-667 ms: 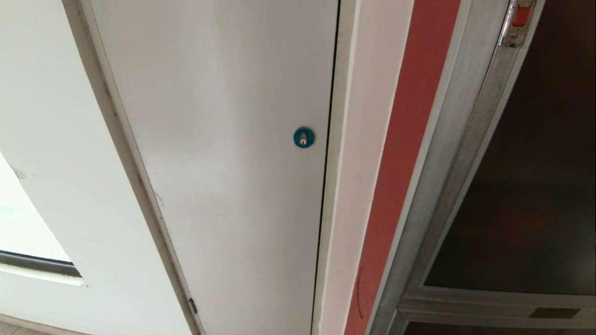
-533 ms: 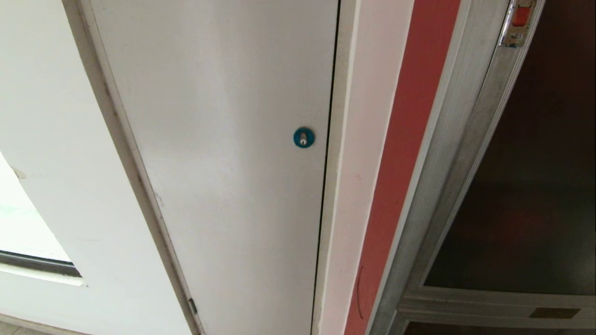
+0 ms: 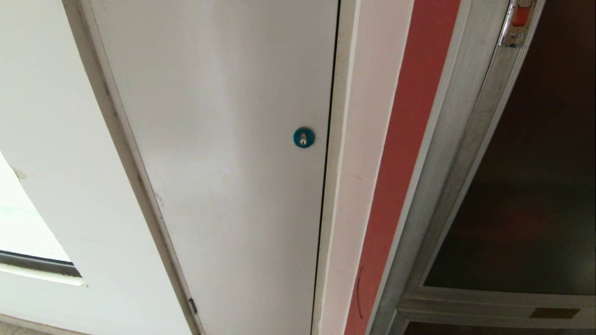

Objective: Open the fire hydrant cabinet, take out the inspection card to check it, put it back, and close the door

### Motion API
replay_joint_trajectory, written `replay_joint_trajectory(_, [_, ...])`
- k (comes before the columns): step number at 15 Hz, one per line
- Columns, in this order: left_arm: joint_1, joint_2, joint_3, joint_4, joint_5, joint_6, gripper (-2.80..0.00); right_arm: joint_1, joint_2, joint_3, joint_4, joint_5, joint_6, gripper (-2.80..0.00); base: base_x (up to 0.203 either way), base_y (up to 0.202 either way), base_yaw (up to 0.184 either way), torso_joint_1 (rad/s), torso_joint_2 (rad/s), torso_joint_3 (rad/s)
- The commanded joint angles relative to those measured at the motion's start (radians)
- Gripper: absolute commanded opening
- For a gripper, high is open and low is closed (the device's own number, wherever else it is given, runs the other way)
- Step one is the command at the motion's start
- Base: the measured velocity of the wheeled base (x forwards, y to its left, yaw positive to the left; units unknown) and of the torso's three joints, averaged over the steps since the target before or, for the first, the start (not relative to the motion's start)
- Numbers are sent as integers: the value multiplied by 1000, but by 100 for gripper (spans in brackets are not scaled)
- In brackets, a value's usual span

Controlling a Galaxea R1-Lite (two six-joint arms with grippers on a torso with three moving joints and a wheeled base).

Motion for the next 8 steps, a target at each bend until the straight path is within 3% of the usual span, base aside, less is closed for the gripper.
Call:
replay_joint_trajectory(1, [0, 1, 0, 0, 0, 0, -280, 0, 1, 1, 0, 1, 1, -280, 0, 0, 0, 0, 0, 0])
replay_joint_trajectory(3, [0, 1, -1, 0, 0, 1, -280, 0, 1, -32, 4, -2, -7, -280, 0, 0, 0, 0, 0, 0])
replay_joint_trajectory(8, [0, 1, 1, 0, 0, 1, -280, 1, 185, -323, 85, 25, -6, -280, 0, 0, 0, 0, 0, 0])
